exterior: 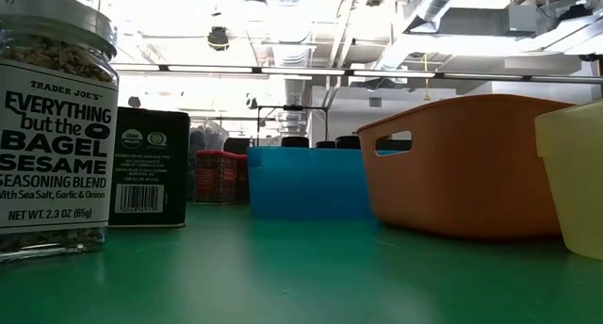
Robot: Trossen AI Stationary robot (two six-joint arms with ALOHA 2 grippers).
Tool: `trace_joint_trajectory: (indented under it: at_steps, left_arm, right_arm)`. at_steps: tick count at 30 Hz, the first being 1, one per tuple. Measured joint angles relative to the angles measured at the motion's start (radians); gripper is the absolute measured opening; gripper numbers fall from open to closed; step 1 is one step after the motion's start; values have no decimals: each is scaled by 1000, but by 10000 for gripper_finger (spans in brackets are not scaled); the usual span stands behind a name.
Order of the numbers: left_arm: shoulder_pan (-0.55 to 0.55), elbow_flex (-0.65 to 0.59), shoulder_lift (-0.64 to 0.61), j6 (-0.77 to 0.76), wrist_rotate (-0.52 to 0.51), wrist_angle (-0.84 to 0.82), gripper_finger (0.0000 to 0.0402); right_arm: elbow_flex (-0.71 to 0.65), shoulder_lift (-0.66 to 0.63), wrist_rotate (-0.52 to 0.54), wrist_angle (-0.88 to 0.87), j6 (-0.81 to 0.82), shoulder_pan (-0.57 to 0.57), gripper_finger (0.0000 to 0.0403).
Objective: Sort spices by type
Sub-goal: Put the bottom white seasoning bottle into the blue bin
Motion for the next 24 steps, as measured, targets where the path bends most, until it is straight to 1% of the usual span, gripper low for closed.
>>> trace_joint_trajectory:
  at_steps: [6,9,14,19,24]
  left_arm:
    - [7,0,0,52,6,8,258]
    - [4,0,0,109,13,16,258]
    - [0,0,0,176,82,24,258]
    - [16,0,0,201,133,39,258]
    - [11,0,0,200,121,49,260]
  right_arm:
    - [0,0,-1,-1,1,0,369]
    - [0,0,0,-1,4,0,369]
    - [0,0,2,-1,3,-11,369]
    - [0,0,6,-1,4,-14,369]
    - [0,0,6,5,2,-17,369]
